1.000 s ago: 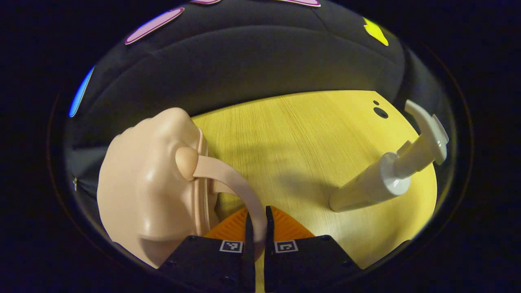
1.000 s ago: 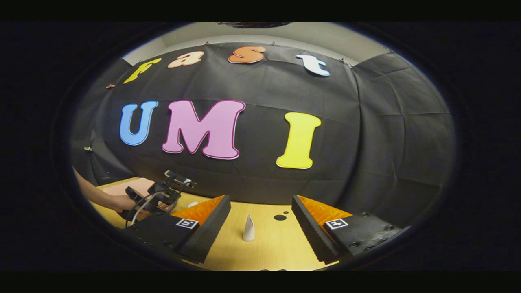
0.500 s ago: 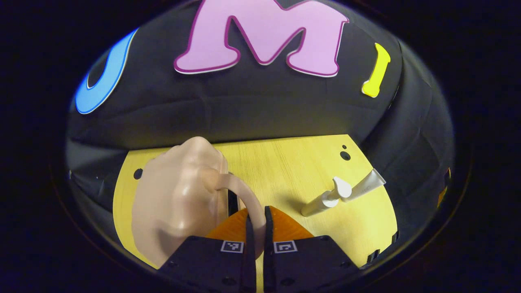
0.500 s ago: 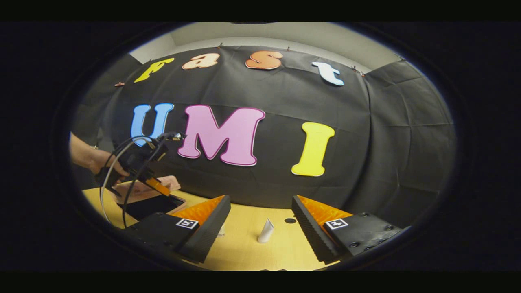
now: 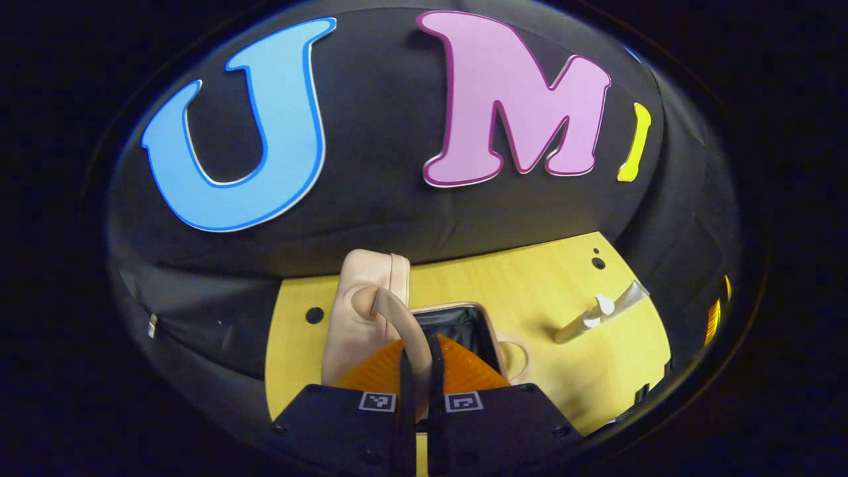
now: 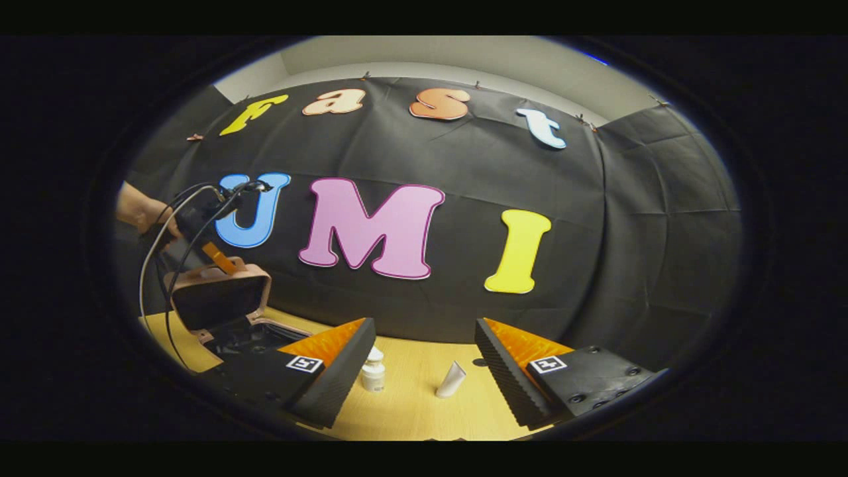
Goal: First open the suitcase, pack the skin care products into it, and then close the suitcase.
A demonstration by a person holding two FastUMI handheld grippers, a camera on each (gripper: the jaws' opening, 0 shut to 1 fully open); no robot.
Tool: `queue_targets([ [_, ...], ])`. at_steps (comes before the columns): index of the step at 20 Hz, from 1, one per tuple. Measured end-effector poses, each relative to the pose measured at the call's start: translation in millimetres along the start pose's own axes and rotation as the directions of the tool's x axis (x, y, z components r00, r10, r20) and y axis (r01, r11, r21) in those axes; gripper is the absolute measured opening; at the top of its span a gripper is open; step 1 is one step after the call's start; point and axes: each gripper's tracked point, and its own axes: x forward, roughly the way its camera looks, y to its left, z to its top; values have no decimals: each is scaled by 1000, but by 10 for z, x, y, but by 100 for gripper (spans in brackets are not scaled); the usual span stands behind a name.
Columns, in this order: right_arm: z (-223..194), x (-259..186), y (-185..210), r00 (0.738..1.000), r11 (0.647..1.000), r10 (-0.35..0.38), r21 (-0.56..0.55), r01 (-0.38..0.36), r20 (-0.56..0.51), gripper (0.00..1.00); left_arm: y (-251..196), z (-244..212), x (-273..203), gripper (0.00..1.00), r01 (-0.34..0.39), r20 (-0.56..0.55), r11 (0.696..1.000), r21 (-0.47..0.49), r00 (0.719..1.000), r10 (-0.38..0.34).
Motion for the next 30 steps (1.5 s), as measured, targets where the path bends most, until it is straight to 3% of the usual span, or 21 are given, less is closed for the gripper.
queue_targets([
  [2,-2,-34,101,1000,1000,2,-6,-2,-2,97,479,-43,-24,17,-81,-6,996,33,997,81],
  [3,-13,-41,149,1000,1000,4,-4,-4,-8,97,759,-80,-28,12,-129,-8,990,54,991,130],
  [9,-277,-27,402,997,1000,6,8,-6,-77,97,2131,-606,261,11,-318,-44,942,110,945,325],
  [14,-495,-21,426,992,999,-43,-9,42,-118,97,2822,-1273,810,11,-378,-83,925,32,921,380],
  [16,-586,-15,462,989,998,-44,46,51,-142,95,3010,-1584,1064,11,-394,-114,919,4,913,392],
  [20,-718,24,320,983,993,-114,18,118,-146,94,3062,-2036,1460,11,-411,-168,911,-22,900,402],
  [26,-967,-68,308,977,992,-124,-8,124,-176,97,3114,-2201,1624,11,-433,-179,898,-76,892,415],
  [28,-1004,-90,323,978,993,-117,-13,117,-175,97,3225,-2247,1594,15,-472,-176,880,-62,873,455],
  [29,-1013,-92,315,979,994,-113,-16,112,-171,94,3234,-2206,1546,29,-475,-157,878,-67,874,460],
  [30,-1013,-94,309,980,994,-109,-15,108,-168,97,3269,-2130,1439,31,-503,-126,861,-74,861,492],
])
